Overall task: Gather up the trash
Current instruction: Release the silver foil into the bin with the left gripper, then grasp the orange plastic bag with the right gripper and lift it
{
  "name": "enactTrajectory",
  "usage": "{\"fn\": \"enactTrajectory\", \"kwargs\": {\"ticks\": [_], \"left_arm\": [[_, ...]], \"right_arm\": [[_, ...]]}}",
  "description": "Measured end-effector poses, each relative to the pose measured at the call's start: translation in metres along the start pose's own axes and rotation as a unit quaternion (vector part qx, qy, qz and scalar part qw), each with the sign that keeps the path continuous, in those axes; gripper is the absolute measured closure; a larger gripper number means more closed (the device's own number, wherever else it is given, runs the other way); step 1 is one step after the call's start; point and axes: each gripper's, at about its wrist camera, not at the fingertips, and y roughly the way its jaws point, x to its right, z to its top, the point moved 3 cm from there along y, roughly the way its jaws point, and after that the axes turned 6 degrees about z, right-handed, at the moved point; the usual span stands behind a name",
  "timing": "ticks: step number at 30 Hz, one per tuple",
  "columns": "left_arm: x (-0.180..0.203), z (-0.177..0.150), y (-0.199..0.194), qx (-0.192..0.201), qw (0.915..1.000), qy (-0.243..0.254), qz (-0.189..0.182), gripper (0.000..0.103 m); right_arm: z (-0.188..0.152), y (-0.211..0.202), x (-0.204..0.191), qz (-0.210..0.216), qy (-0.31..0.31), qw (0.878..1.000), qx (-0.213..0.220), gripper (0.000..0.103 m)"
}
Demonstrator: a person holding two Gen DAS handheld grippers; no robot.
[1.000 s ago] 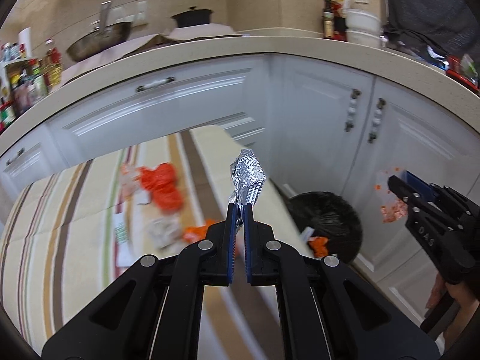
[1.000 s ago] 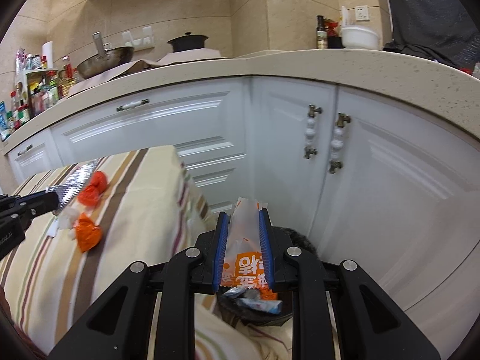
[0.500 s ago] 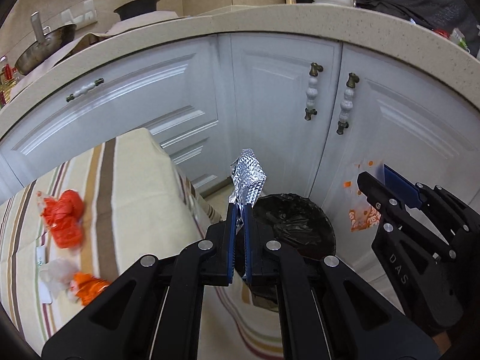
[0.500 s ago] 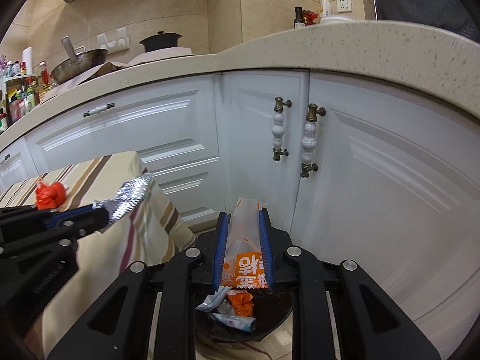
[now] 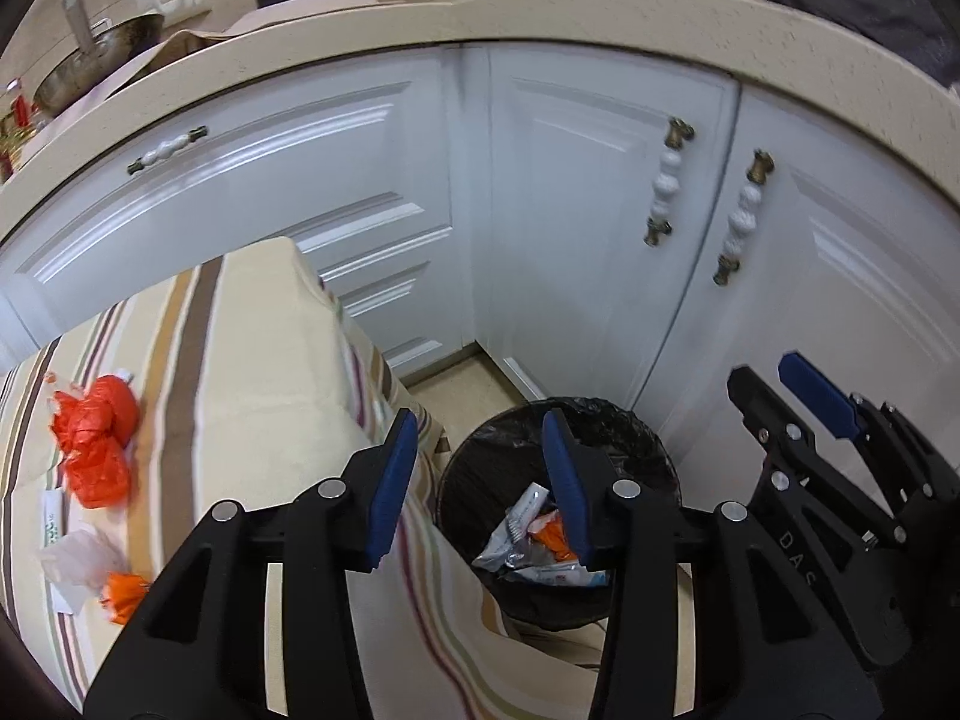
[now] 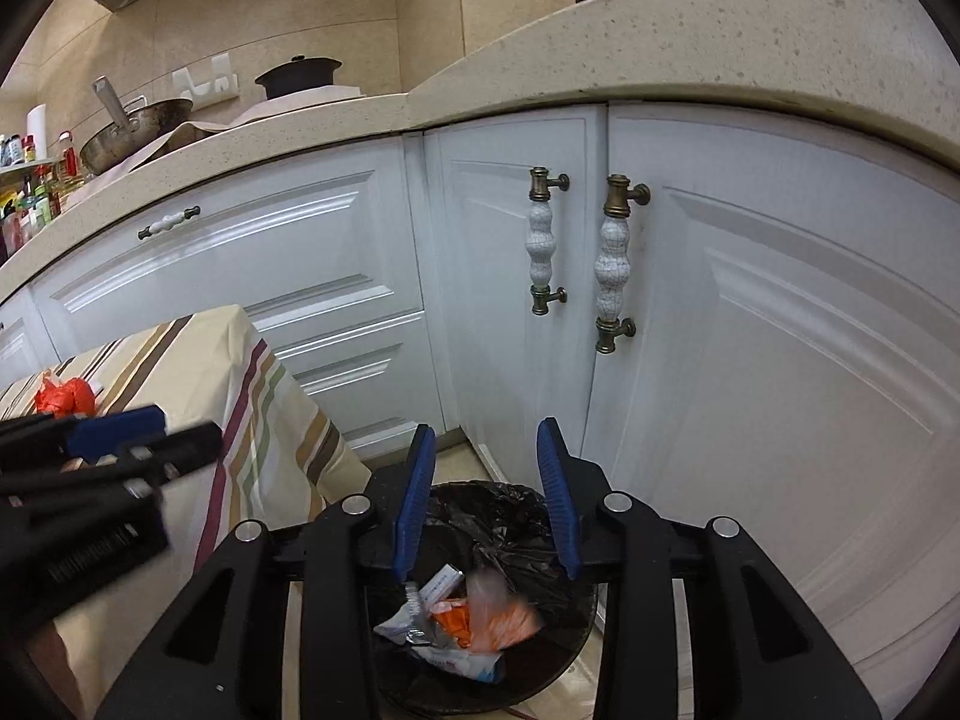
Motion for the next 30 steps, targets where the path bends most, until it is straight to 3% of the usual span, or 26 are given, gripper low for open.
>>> {"fn": "enactTrajectory", "kwargs": {"ticks": [9,19,30], "left_arm": [[-0.062,-0.003,-0.041,0.024,0.9991,-0.026,0.025,0.06],[-0.155,-0.04,-0.074,0.009,0.9936,-0.068,0.09,0.06],[-0.261,-0.087,-0.1,-0.013,0.977,-0.13,0.168,0.055]], "right_arm": [[0.002,-0.019,-0.03,0.02,-0.006,1.0,0.001,0.064],[-0.002,-0.038,-0.109,0.088,-0.035,0.996,-0.006,0.061],[-0.023,-0.038,-0.213,0.176,-0.097,0.979,-0.042,0.056]]}}
